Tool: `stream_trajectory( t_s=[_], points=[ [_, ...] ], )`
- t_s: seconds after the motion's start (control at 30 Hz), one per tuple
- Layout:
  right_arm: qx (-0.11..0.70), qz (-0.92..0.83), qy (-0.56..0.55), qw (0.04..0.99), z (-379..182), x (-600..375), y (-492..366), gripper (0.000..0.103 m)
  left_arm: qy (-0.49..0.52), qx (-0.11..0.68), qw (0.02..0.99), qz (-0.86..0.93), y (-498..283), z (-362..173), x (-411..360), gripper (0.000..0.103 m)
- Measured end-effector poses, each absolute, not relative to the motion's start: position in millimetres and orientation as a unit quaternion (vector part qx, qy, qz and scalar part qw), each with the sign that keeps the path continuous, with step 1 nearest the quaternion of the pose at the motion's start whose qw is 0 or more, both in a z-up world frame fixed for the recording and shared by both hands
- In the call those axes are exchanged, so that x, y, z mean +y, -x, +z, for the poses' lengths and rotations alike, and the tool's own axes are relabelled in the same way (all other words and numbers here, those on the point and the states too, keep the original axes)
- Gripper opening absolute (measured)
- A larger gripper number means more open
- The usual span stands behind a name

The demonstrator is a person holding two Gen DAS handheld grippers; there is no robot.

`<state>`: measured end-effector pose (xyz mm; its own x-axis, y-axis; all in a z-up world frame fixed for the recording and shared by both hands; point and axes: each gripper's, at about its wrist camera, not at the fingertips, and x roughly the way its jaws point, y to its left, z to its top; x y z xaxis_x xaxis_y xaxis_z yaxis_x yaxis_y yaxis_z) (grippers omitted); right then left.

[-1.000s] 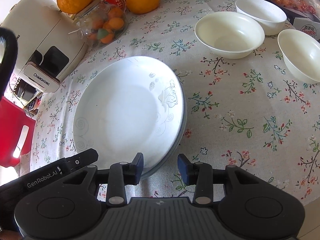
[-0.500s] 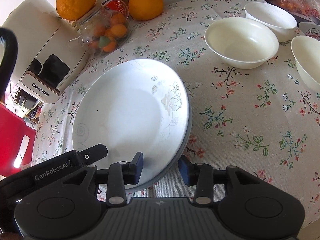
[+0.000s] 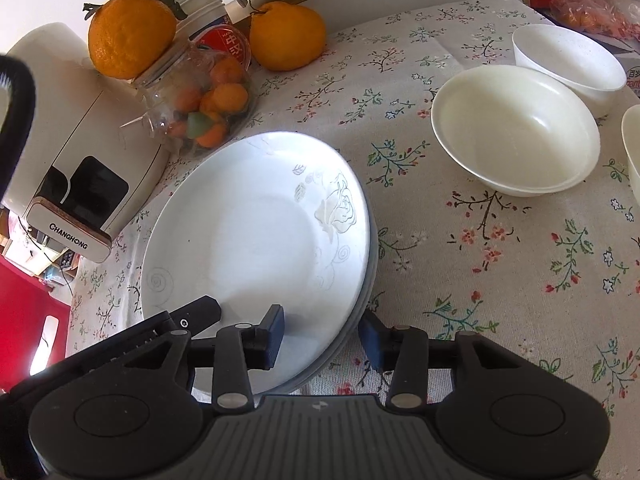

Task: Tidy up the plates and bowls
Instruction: 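Open both grippers and release the white plate on the stack, then pull both grippers back and move them toward the white bowls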

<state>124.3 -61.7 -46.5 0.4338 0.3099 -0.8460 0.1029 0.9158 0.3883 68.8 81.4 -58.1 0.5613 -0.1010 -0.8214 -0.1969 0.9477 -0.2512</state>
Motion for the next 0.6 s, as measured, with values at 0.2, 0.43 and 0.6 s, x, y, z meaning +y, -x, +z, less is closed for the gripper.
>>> stream_trajectory(
  t_s=[0.2,0.43,0.6],
  points=[
    [0.521,0.059,-0.159,0.837,-43,-65,-122,0.043,0.115,0.468,0.875,0.051,-69,-55,81,0.057],
    [0.473,0.047,-0.058,0.878,-18,-69,-94,0.077,0.014,0.429,0.9,0.083,-55,-30,73,0.094],
    [0.44,0.03,-0.039,0.897,-5,-75,-84,0.088,-0.033,0.388,0.918,0.072,-50,-11,56,0.103]
  ],
)
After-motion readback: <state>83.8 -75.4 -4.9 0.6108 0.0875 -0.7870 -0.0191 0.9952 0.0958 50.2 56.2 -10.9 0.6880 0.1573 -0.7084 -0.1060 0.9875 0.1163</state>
